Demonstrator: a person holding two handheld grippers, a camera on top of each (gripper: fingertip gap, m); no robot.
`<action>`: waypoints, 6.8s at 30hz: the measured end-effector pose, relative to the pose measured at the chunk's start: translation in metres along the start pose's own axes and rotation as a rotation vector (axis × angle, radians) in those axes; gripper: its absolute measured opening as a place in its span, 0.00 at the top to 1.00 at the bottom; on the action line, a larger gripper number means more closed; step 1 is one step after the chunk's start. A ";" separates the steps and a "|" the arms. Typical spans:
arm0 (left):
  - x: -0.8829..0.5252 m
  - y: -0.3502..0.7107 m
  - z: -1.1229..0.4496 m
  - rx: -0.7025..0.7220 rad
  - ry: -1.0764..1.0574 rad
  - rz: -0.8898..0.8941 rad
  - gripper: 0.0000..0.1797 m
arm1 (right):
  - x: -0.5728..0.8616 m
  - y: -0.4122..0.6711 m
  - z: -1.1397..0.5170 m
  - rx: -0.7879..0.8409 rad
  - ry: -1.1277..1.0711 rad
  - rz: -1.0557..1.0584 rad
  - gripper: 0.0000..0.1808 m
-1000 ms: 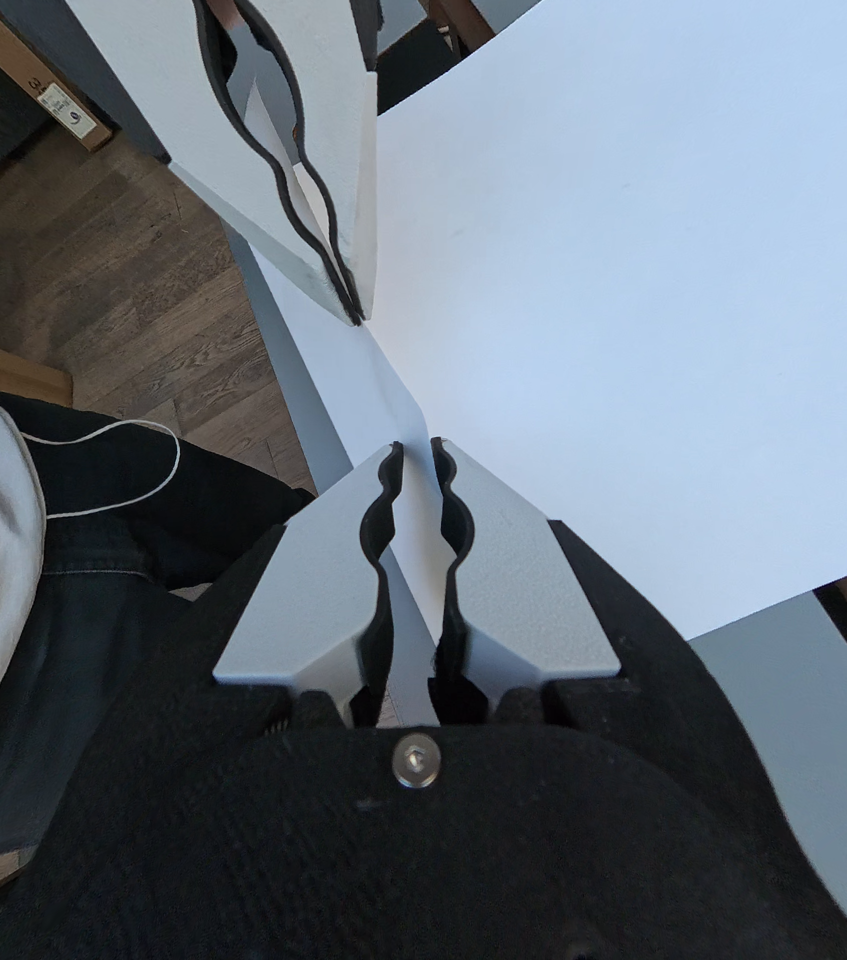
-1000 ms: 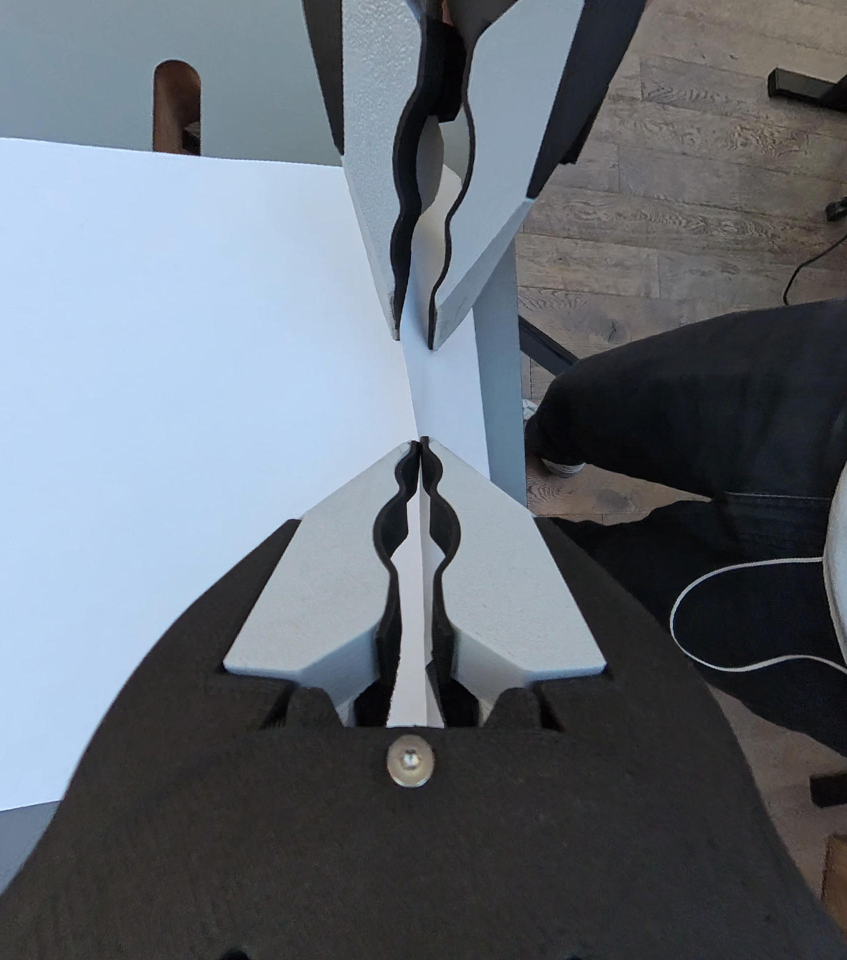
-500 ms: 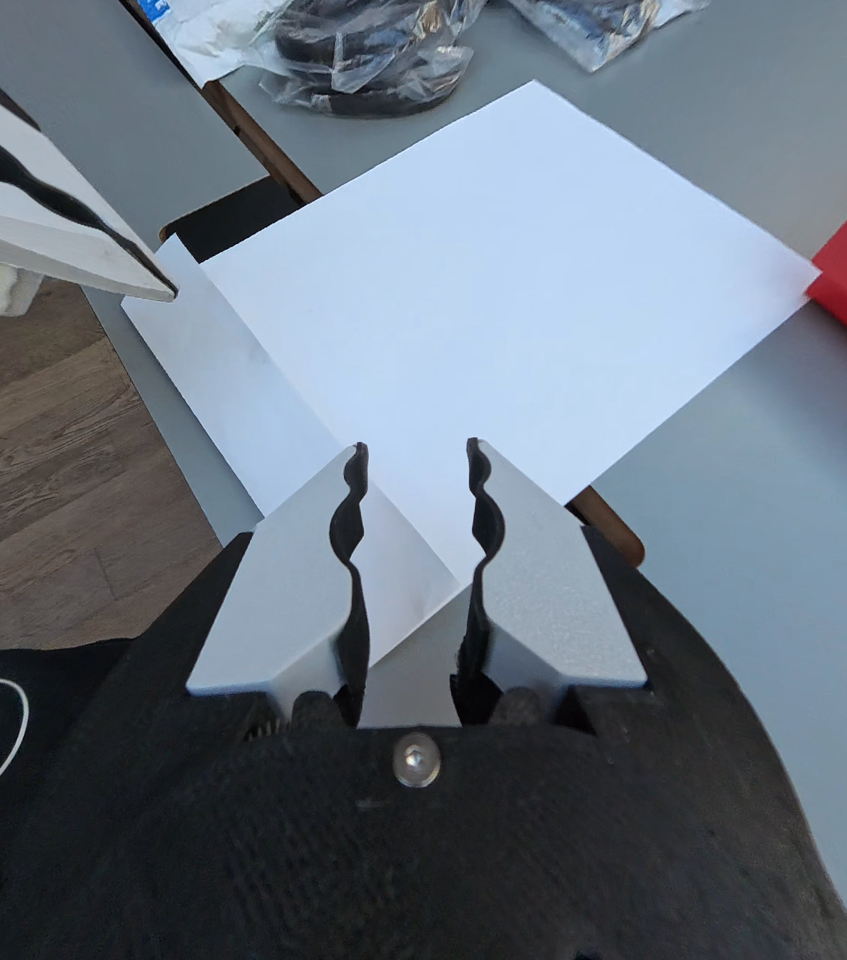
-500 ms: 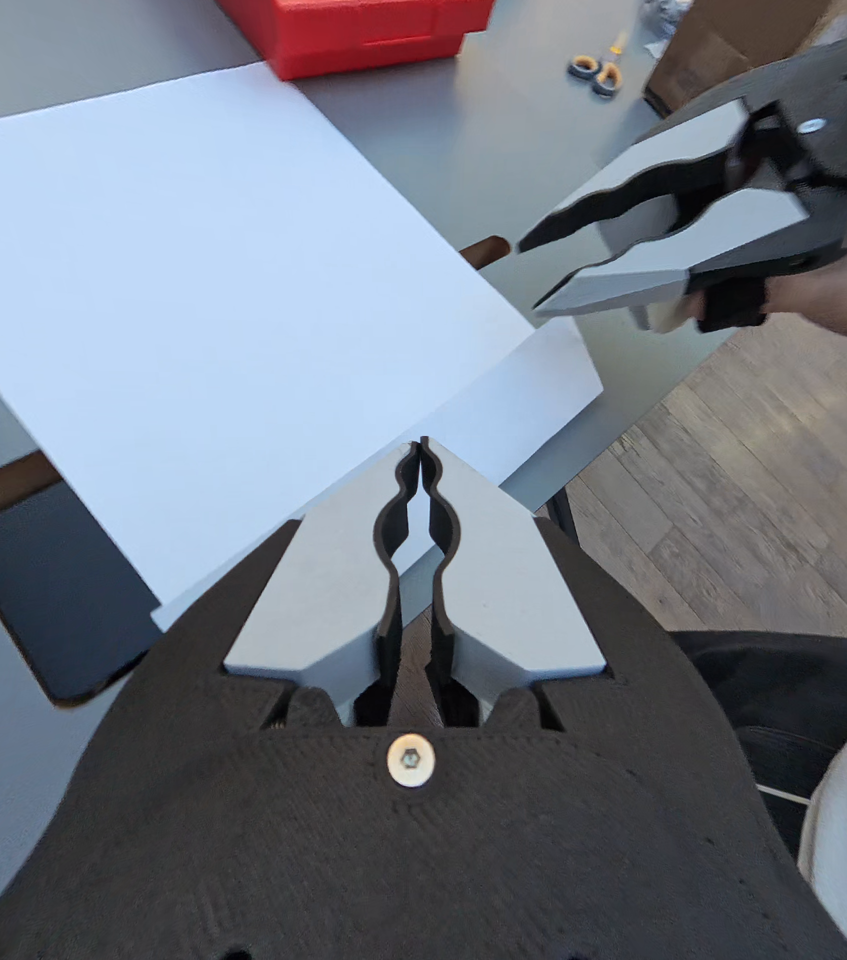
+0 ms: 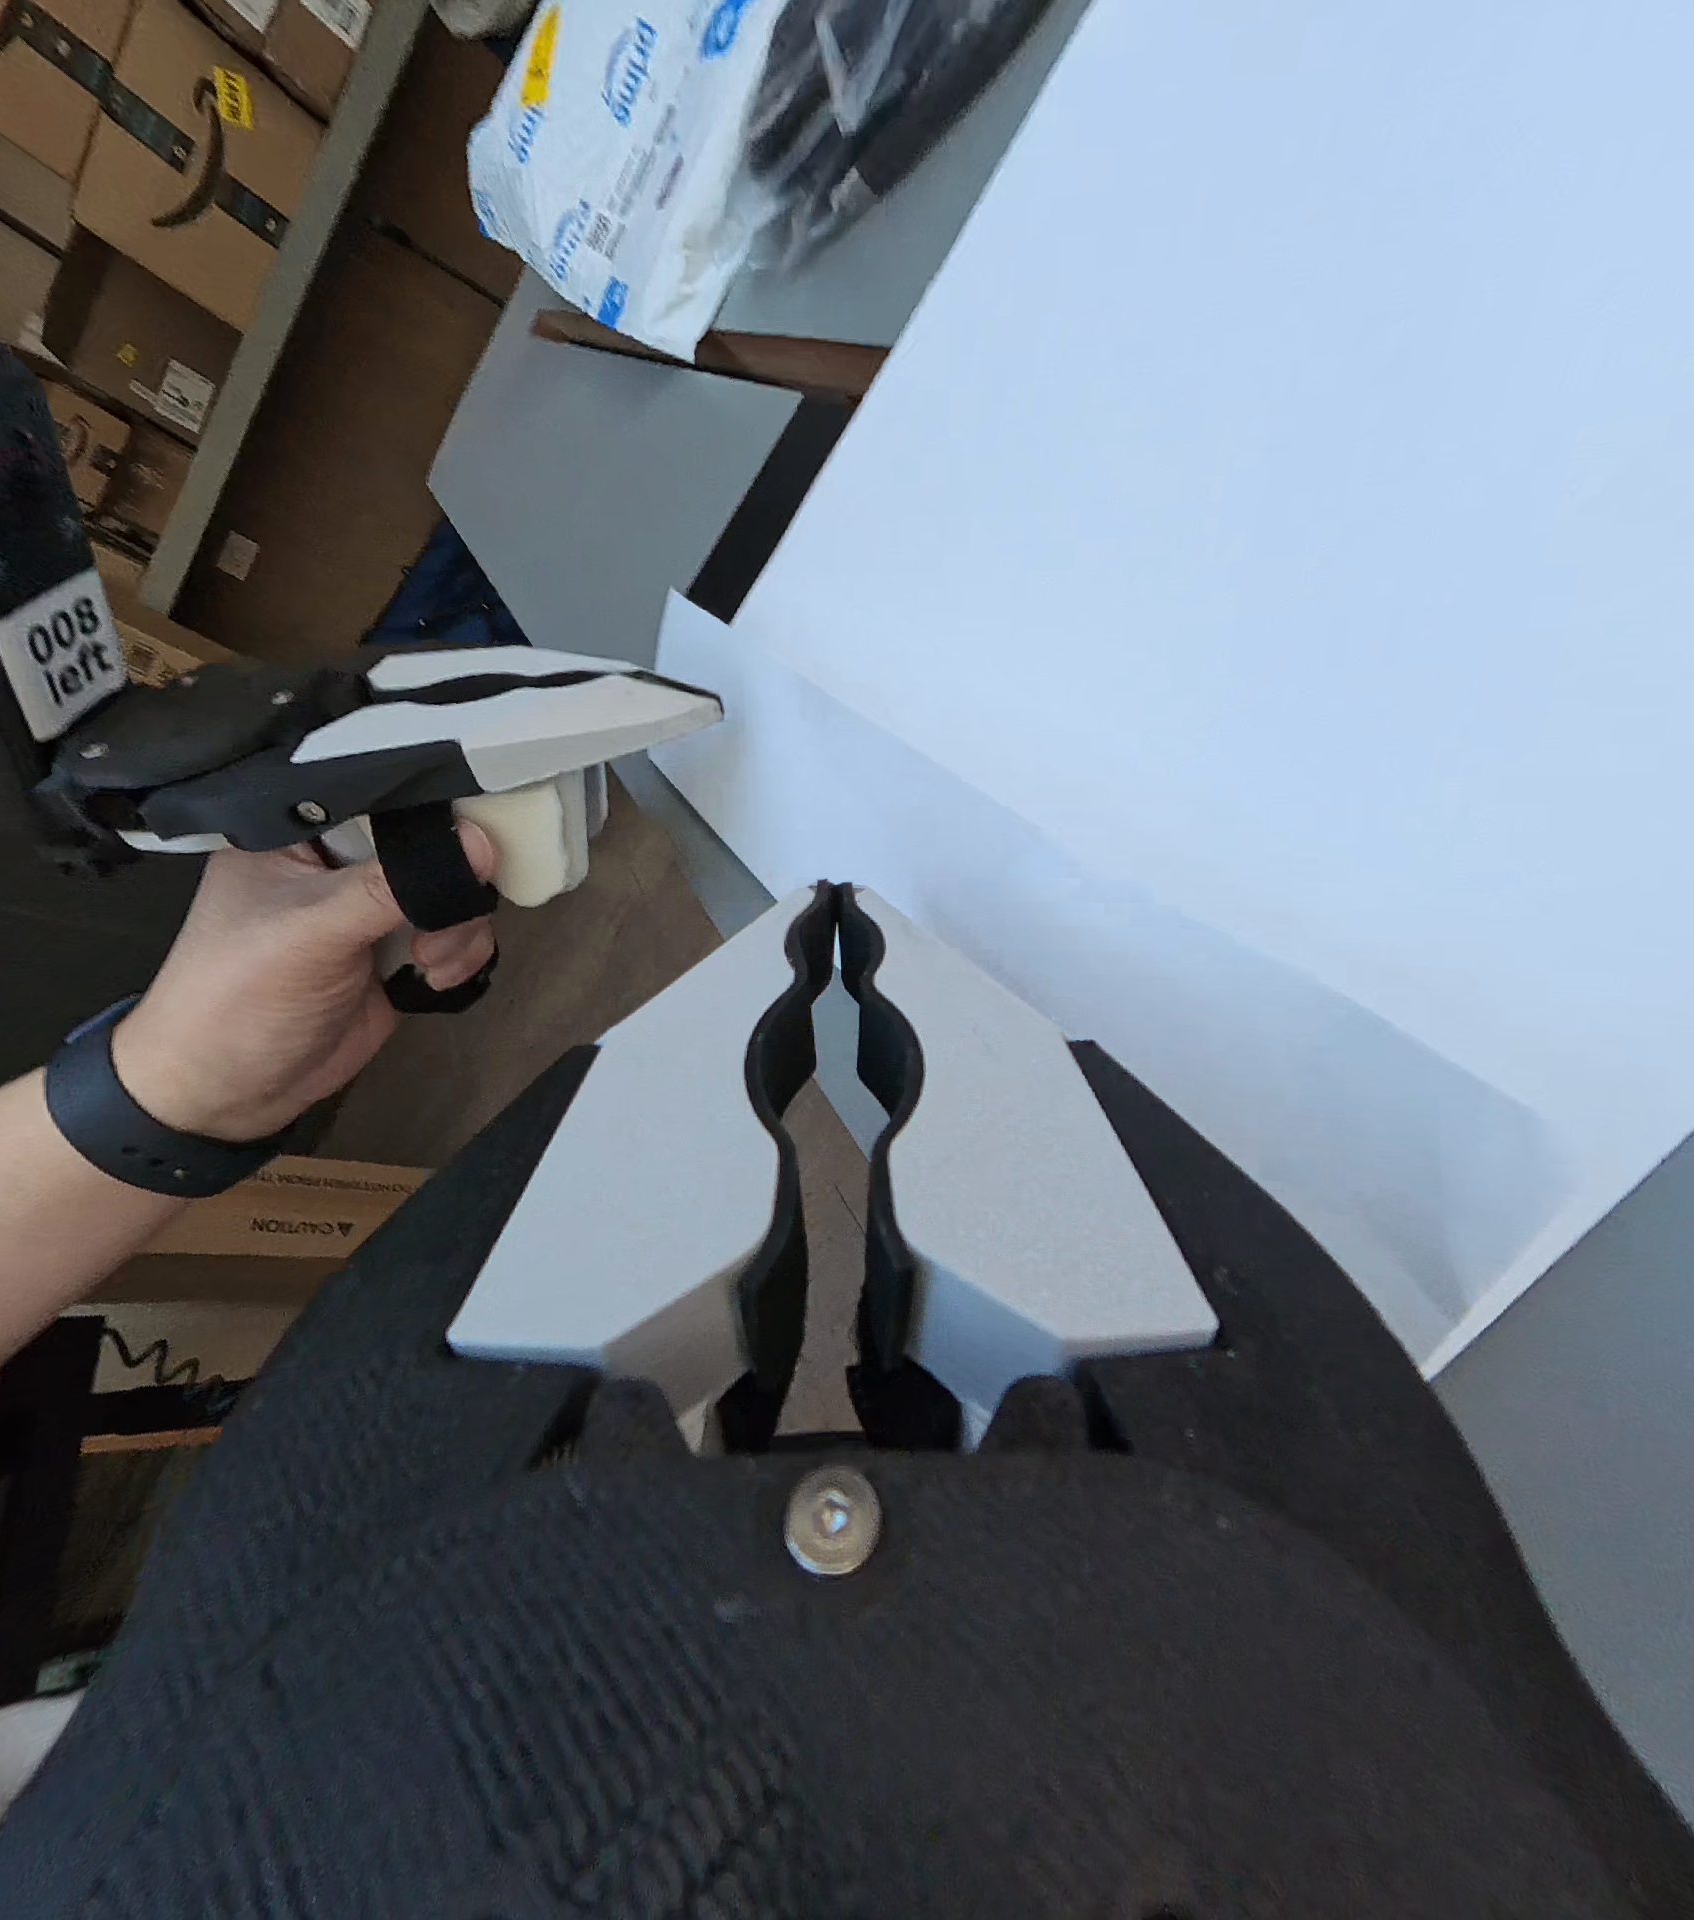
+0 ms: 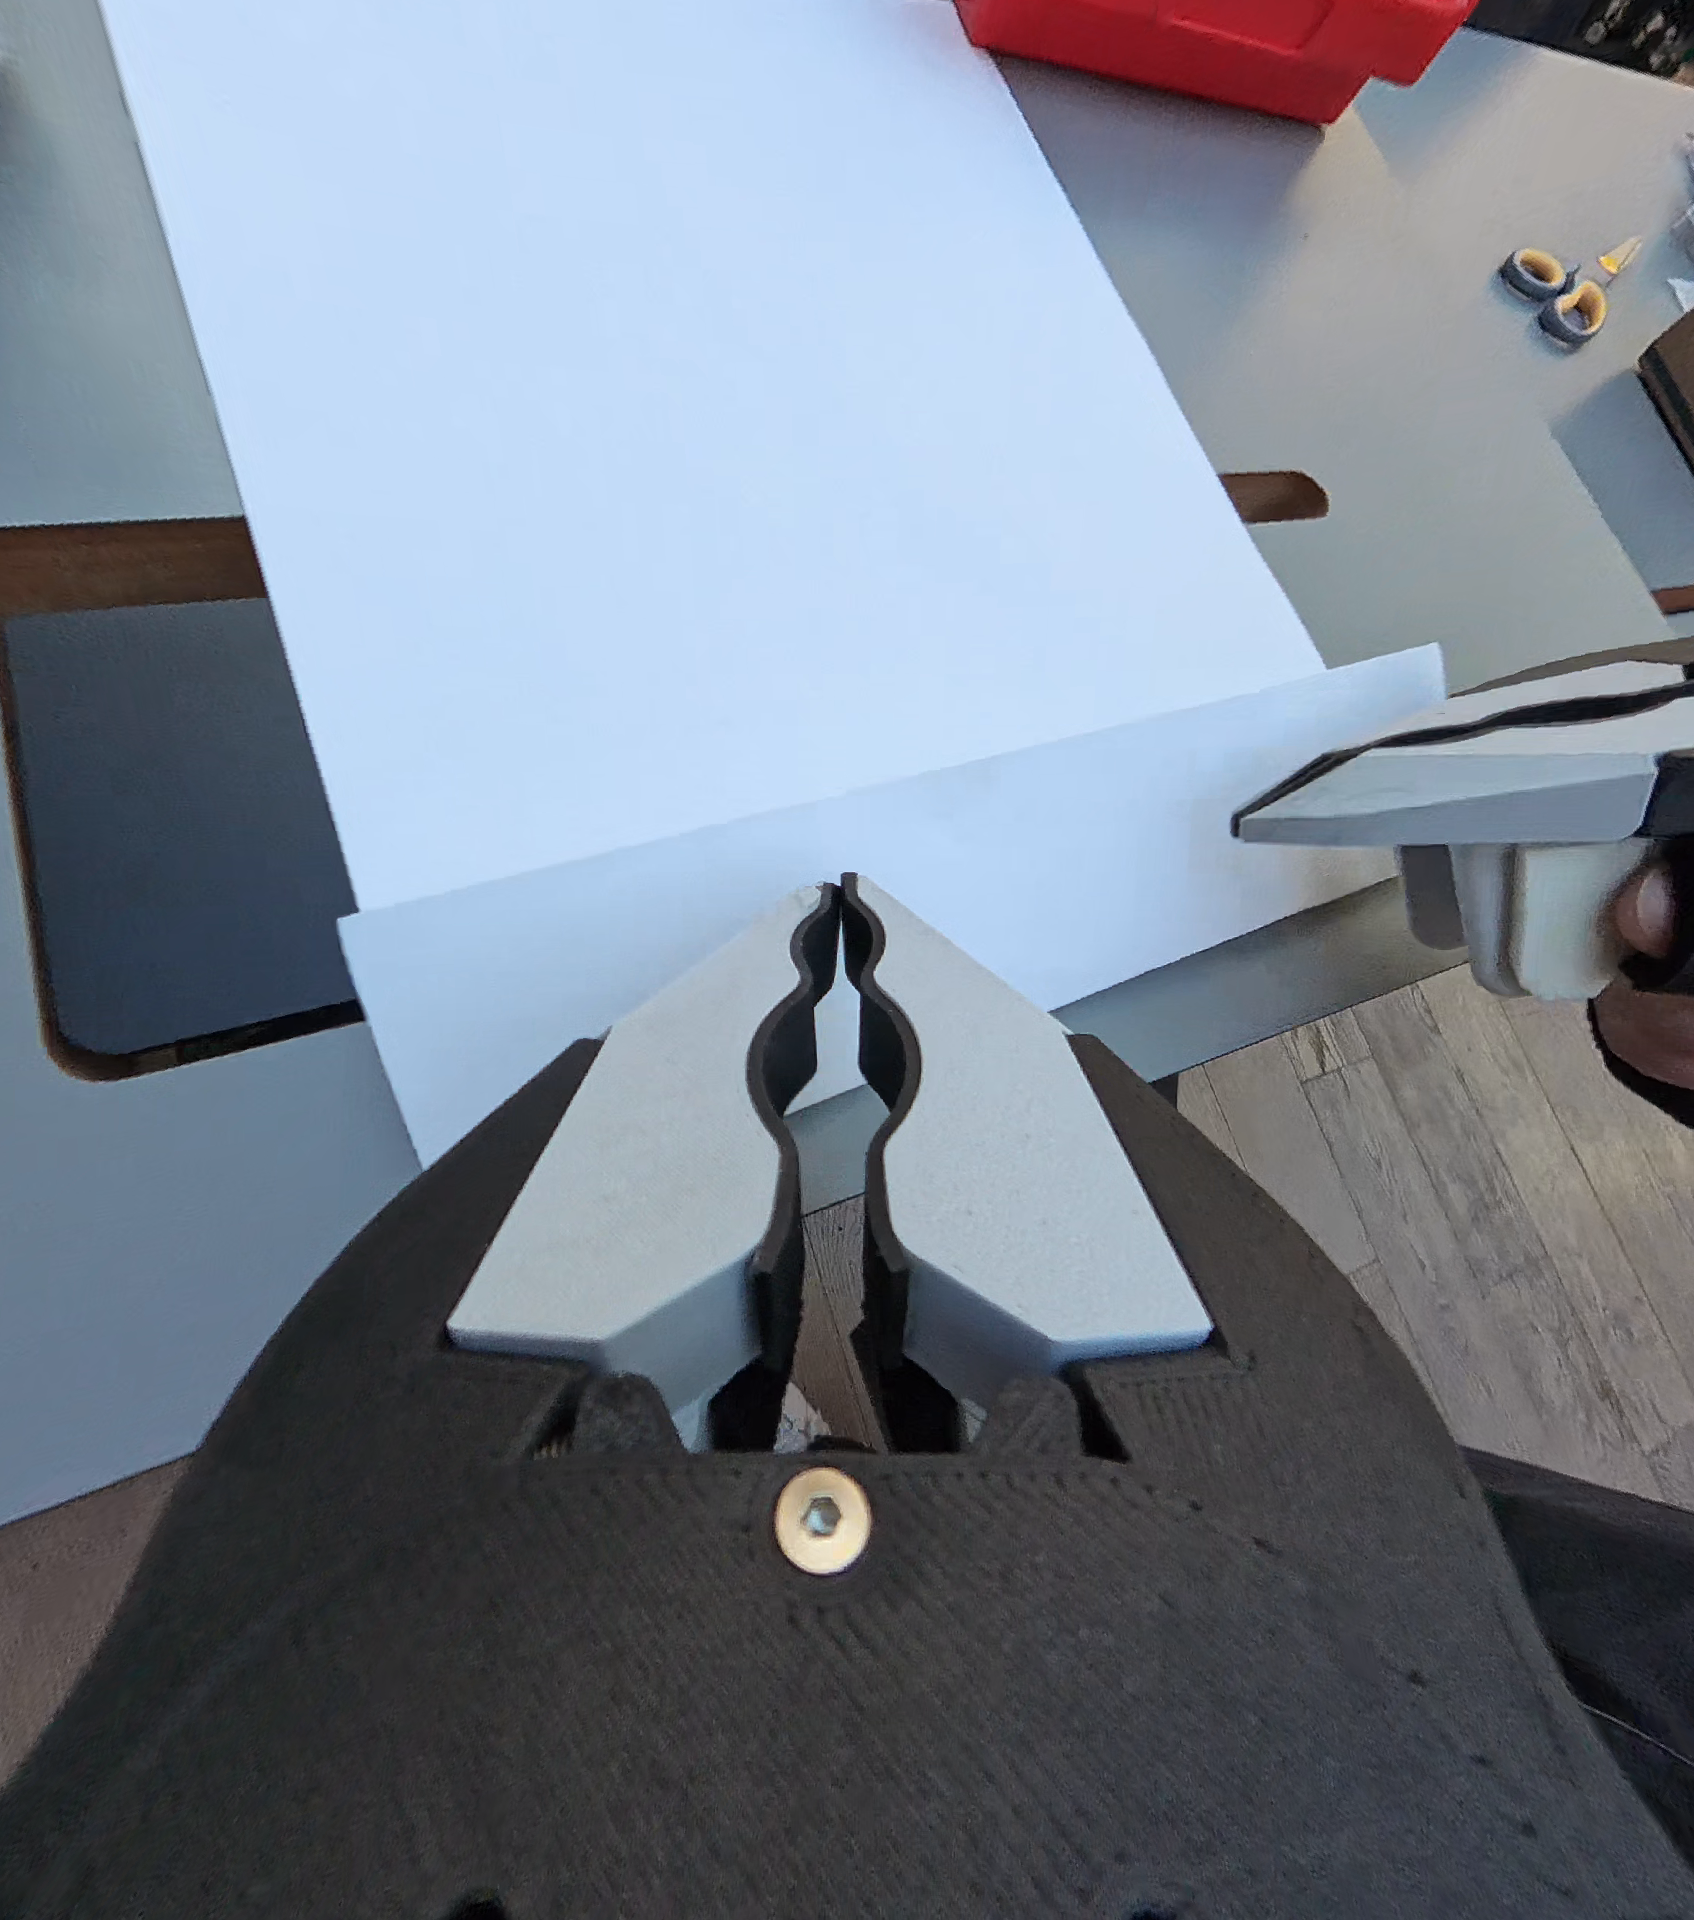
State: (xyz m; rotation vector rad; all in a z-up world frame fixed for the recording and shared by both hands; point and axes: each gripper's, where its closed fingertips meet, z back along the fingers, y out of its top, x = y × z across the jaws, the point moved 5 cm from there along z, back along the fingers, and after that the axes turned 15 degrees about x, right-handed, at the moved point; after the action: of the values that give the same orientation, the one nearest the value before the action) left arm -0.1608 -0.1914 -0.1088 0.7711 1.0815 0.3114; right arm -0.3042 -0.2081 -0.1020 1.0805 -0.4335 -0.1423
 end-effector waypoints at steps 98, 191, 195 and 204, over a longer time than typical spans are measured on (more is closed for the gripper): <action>0.044 -0.032 0.069 0.567 -0.549 -0.726 1.00 | -0.020 -0.027 0.001 -0.103 0.157 -0.060 1.00; -0.089 -0.084 -0.150 0.766 -0.552 -0.953 1.00 | 0.137 -0.016 -0.127 -0.916 -1.134 -0.526 1.00; -0.108 -0.087 -0.178 0.690 -0.459 -0.915 1.00 | 0.136 -0.016 -0.128 -0.906 -1.132 -0.484 1.00; -0.096 -0.057 -0.008 0.665 -0.446 -0.156 0.84 | 0.084 0.081 -0.105 -0.558 -1.189 -0.335 0.74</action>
State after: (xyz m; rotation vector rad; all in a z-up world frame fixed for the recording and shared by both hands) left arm -0.2196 -0.2841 -0.0854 1.2645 0.8056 -0.3665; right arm -0.1925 -0.1106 -0.0500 0.4008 -1.1803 -1.1649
